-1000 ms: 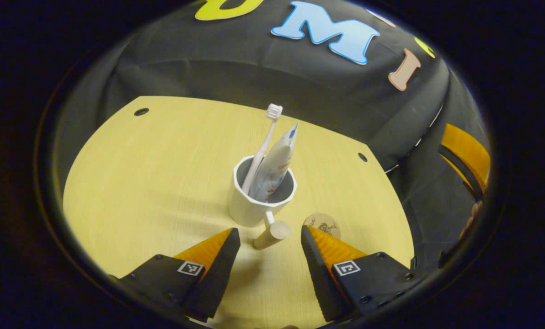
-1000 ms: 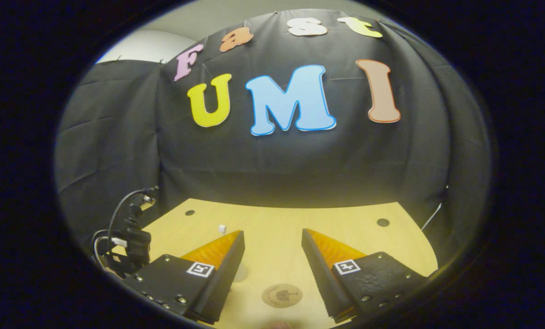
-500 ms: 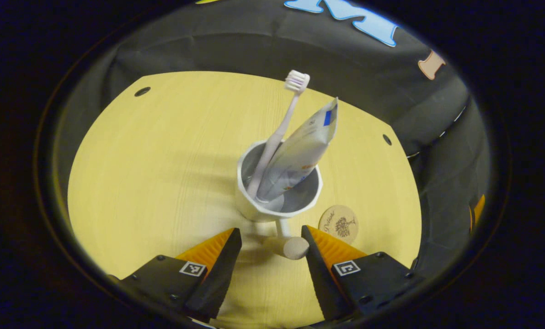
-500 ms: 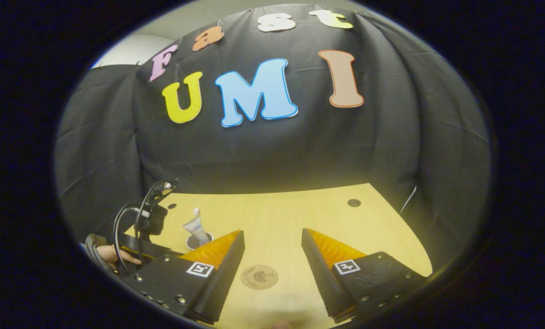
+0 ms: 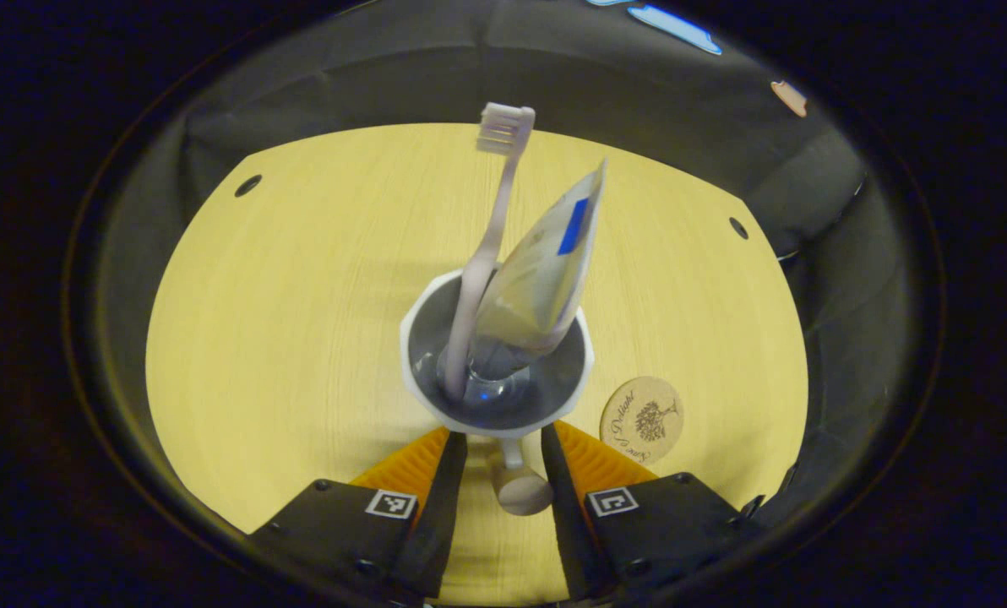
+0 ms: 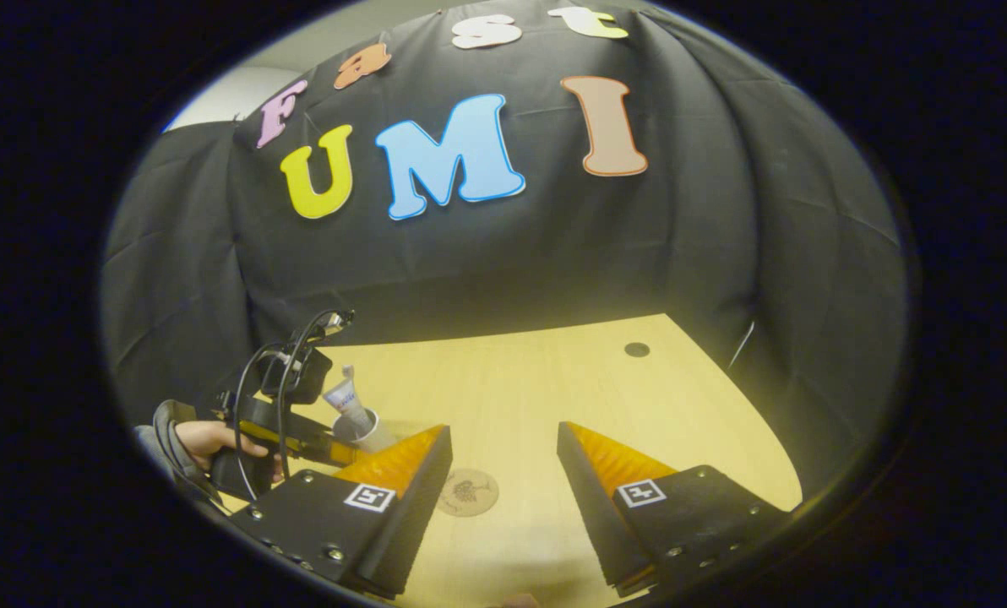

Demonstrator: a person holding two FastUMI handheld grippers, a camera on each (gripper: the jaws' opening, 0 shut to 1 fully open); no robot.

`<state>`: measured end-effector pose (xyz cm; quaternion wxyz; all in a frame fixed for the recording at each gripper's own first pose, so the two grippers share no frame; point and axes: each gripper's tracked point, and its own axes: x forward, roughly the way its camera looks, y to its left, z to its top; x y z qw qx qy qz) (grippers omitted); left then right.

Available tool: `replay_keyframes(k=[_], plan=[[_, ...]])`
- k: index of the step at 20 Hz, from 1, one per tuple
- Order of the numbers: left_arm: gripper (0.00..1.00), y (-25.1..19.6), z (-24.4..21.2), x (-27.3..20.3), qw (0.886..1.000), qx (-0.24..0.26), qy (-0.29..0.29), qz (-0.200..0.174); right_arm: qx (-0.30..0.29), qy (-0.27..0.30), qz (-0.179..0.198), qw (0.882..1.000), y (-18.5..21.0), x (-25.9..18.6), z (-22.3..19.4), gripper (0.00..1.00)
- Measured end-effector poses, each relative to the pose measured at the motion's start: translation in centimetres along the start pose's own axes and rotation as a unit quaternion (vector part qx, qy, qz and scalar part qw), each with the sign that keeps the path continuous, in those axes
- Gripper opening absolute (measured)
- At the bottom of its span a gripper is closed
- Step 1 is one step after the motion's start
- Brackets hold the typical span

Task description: Put the toothbrush and toothpaste on the desktop into the cup, then pick up the cup and place it on the coaster on the desktop.

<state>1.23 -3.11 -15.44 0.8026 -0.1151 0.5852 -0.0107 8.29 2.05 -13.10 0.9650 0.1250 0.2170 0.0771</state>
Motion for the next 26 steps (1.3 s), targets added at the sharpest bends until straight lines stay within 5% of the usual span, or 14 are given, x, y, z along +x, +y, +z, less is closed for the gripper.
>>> replay_keyframes(k=[3,6,11,17,26], plan=[[0.39,0.0,-0.1,0.0,1.0,0.0,0.0,0.011,0.027,0.007,-0.005,1.0,-0.9,0.0,-0.4,0.8],[0.34,0.1,-0.1,-0.3,1.0,0.007,-0.004,0.02,0.046,0.007,-0.01,0.999,-1.6,0.0,-0.4,0.8],[0.3,-0.1,0.4,-0.1,0.999,0.017,-0.03,0.031,0.034,0.003,-0.008,0.999,-1.7,-0.3,-0.2,0.8],[0.27,-1.8,0.2,-0.7,0.999,-0.002,-0.052,-0.003,0.028,0.005,0.001,1.0,-1.5,-0.5,-0.2,0.8],[0.26,-8.6,-1.2,-3.4,0.996,0.049,-0.06,-0.041,0.026,-0.005,0.003,1.0,-2.0,-1.5,0.1,0.8]])
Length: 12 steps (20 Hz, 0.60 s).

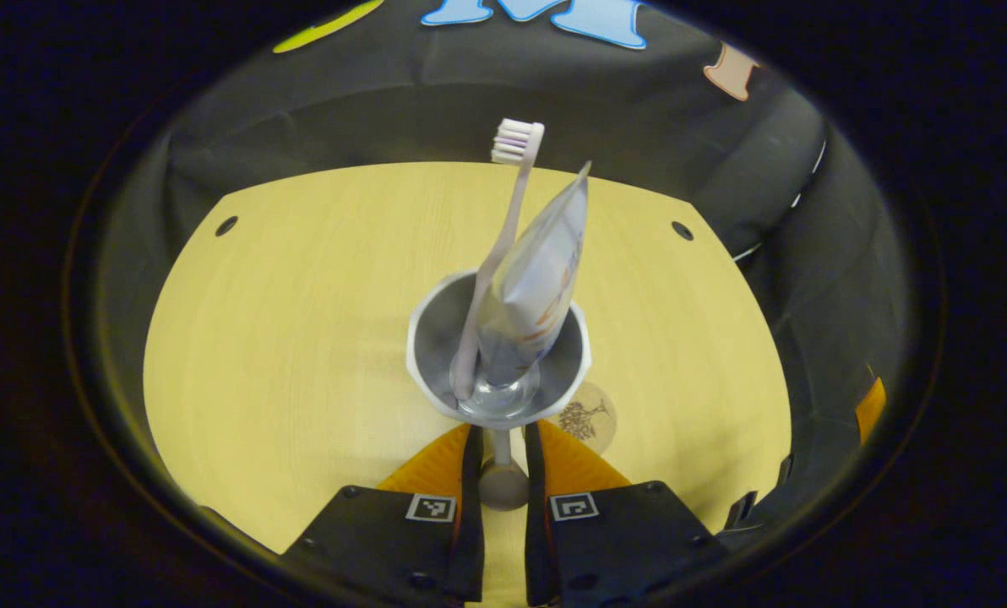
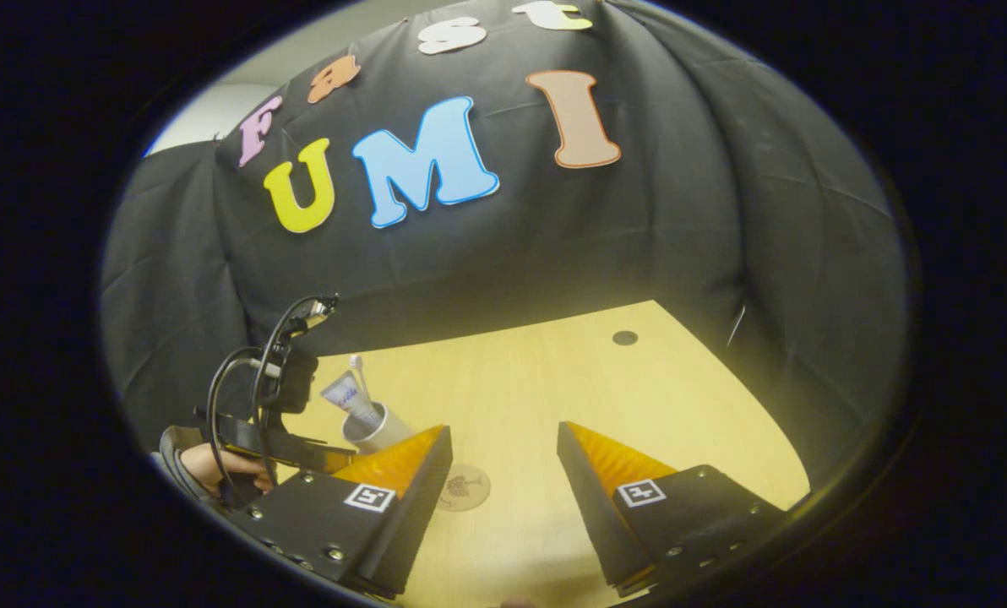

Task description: Put the toothbrush and toothpaste on the desktop into the cup, then pick up the cup and place it on the coaster on the desktop.

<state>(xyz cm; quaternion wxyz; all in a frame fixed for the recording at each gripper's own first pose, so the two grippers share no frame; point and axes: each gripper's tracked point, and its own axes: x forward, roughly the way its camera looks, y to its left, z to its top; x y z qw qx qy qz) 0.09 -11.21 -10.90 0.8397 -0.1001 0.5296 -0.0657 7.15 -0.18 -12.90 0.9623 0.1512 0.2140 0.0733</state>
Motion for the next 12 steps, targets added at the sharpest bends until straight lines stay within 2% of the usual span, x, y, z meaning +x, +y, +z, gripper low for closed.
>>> replay_keyframes(k=[4,12], plan=[[0.26,-2.5,-1.3,0.0,1.0,0.019,0.014,-0.012,-0.001,-0.003,-0.003,1.0,-0.8,-1.1,-0.2,0.8],[0.26,-4.8,-3.7,0.8,0.998,0.048,0.042,-0.013,0.01,-0.002,-0.01,1.0,-2.1,-2.2,-0.6,0.8]])
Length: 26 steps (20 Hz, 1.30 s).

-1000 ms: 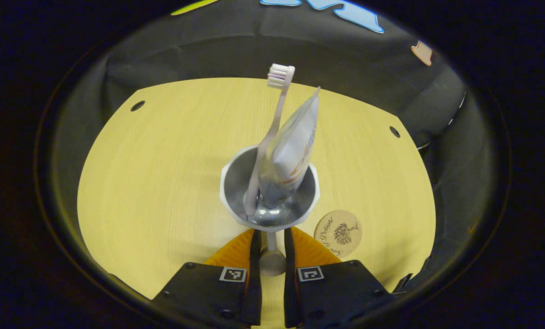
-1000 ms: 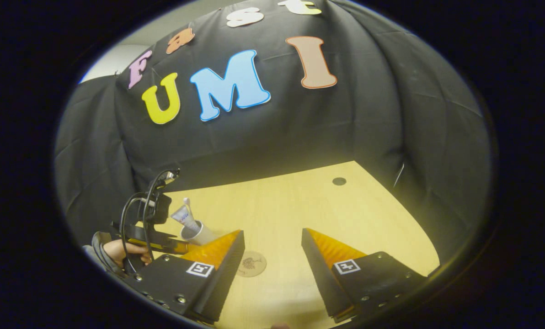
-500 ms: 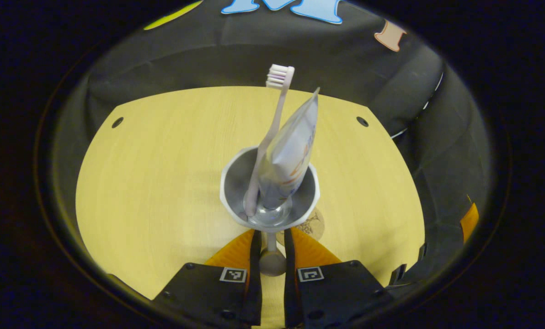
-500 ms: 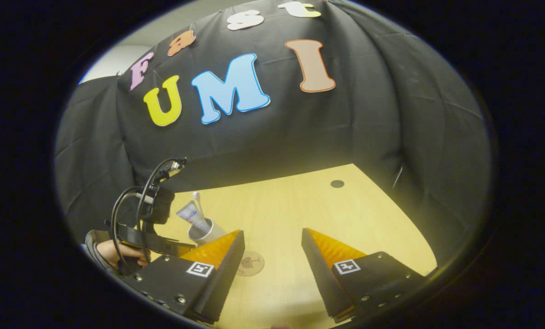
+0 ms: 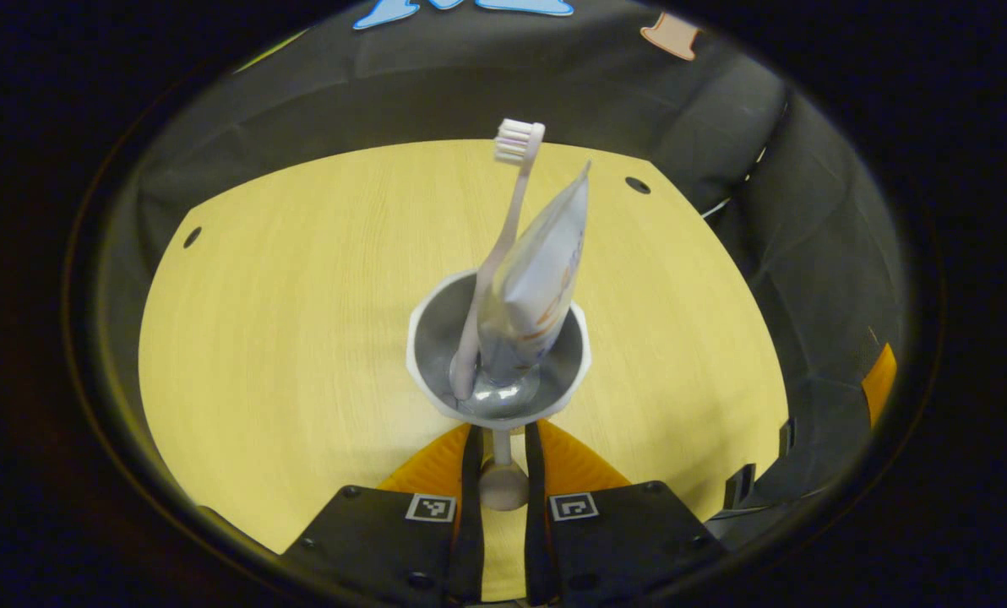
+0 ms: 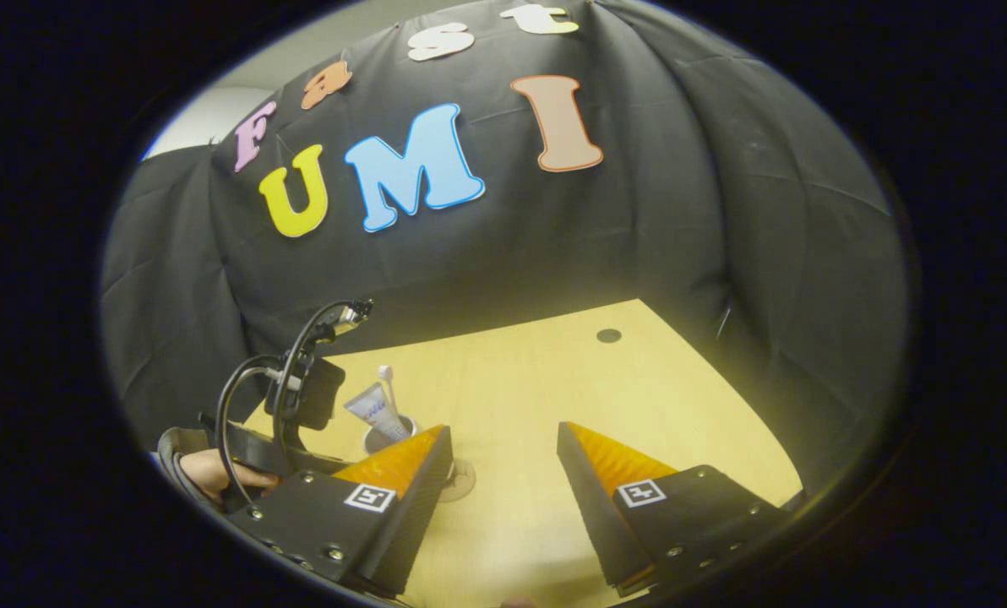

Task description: Put the toothbrush and toothpaste on the desktop into the cup, then pick up the cup and place it on the coaster on the desktop.

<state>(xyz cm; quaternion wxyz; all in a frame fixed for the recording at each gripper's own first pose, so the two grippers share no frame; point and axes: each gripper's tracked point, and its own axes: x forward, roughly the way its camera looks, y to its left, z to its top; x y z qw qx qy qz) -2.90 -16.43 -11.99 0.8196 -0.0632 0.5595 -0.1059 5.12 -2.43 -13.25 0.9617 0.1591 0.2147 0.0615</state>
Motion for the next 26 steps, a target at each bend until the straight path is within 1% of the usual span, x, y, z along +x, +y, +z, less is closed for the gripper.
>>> replay_keyframes(k=[10,14,18,19,20,21,23,24,25,26], plan=[[0.25,-0.3,-0.8,1.3,1.0,0.016,0.022,0.017,0.003,0.003,0.004,1.0,-0.1,-0.1,0.0,0.8],[0.26,-0.4,-0.8,1.5,0.999,0.024,0.025,0.024,-0.001,0.007,0.005,1.0,-0.1,0.0,-0.4,0.8],[0.29,-0.5,-0.9,1.6,0.999,0.023,0.023,0.025,-0.006,0.005,0.011,1.0,0.5,0.0,-0.2,0.8],[0.28,-0.5,-0.9,1.6,0.999,0.025,0.024,0.025,-0.01,0.006,0.013,1.0,0.7,0.1,-0.2,0.8],[0.31,-0.6,-1.0,1.7,0.999,0.03,0.022,0.022,-0.015,0.007,0.015,1.0,0.8,0.1,-0.2,0.8],[0.31,-0.7,-1.0,1.8,0.999,0.031,0.021,0.022,-0.021,0.009,0.016,1.0,0.8,0.2,-0.2,0.8],[0.34,-1.0,-1.1,1.6,0.999,0.026,0.014,0.015,-0.035,0.015,0.02,0.999,1.1,0.3,-0.4,0.8],[0.34,-1.2,-1.1,1.6,1.0,0.022,0.009,0.006,-0.042,0.014,0.024,0.999,1.4,0.1,-0.3,0.78],[0.31,-1.1,-0.9,1.2,1.0,0.02,0.004,0.007,-0.048,0.013,0.028,0.998,1.5,0.1,-0.1,0.8],[0.43,-1.7,-0.9,1.1,1.0,0.017,-0.003,0.0,-0.052,0.011,0.033,0.998,1.7,0.1,0.2,0.8]])
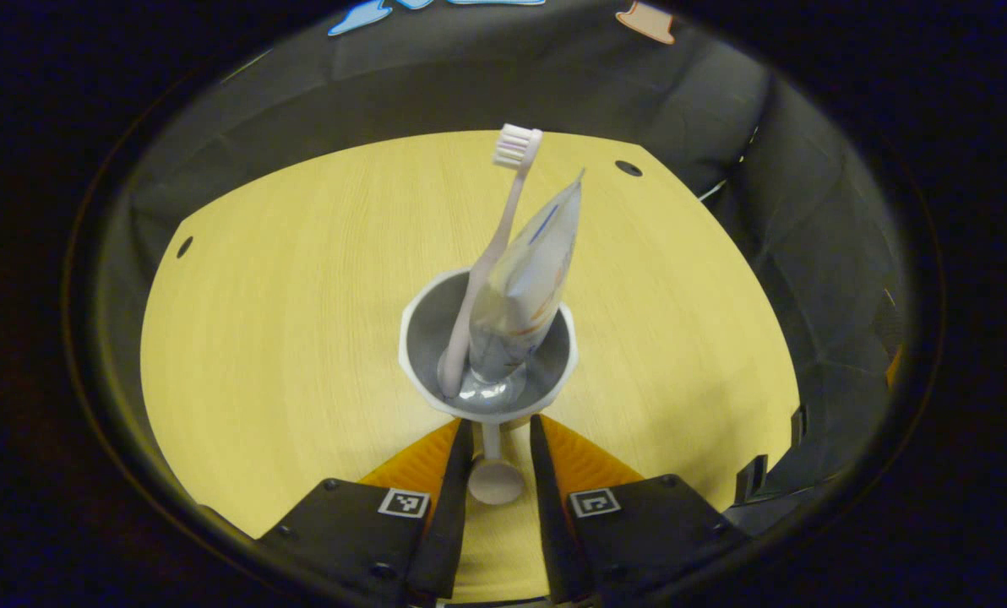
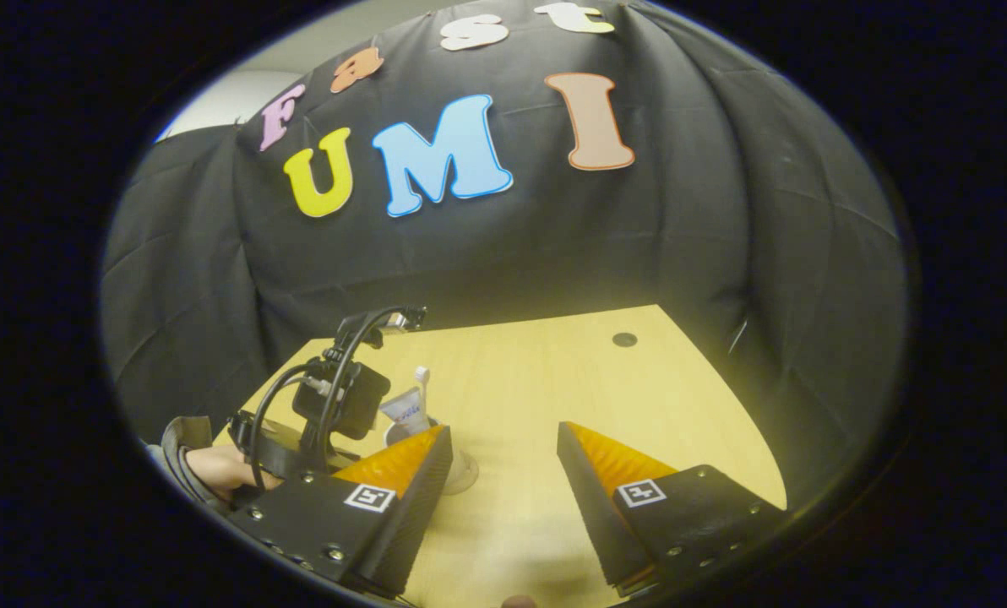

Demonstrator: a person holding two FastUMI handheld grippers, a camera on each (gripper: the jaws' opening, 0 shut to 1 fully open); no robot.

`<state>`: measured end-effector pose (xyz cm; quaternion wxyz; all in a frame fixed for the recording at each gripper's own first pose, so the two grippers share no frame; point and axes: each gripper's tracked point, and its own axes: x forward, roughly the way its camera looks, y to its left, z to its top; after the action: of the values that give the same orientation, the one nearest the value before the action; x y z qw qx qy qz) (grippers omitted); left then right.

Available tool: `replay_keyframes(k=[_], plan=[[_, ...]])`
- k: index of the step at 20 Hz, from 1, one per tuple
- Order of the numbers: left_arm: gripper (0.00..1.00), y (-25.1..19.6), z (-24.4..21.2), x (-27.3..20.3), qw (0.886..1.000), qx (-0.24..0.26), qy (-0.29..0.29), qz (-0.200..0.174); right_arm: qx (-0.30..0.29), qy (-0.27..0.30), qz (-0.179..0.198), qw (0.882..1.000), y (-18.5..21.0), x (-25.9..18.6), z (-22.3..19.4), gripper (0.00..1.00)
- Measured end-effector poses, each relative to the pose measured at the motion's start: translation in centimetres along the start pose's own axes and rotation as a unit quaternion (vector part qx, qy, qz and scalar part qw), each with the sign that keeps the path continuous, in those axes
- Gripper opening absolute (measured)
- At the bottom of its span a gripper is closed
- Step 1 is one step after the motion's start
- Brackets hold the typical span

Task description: Put the toothbrush and toothpaste on the desktop into the cup, then pick up the cup and place it on the coaster on the desktop.

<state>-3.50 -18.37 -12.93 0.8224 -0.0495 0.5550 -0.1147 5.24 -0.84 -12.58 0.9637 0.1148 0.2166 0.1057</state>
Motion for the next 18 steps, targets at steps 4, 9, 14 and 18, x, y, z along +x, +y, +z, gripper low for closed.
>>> replay_keyframes(k=[4,9,14,18], plan=[[0.81,-1.3,0.7,-1.6,0.999,-0.007,-0.04,-0.014,-0.016,-0.007,0.01,1.0,0.0,-0.5,1.2,0.8],[0.86,-1.0,2.1,-6.1,0.992,-0.006,-0.128,0.0,-0.032,-0.028,0.014,0.999,0.0,-1.4,2.9,0.8],[0.86,-0.3,4.2,-12.5,0.966,-0.001,-0.259,0.022,-0.029,-0.064,0.008,0.998,0.1,-2.6,4.3,0.8],[0.85,0.4,5.3,-16.7,0.938,-0.001,-0.344,0.04,-0.035,-0.092,-0.006,0.995,0.0,-3.0,5.0,0.8]])
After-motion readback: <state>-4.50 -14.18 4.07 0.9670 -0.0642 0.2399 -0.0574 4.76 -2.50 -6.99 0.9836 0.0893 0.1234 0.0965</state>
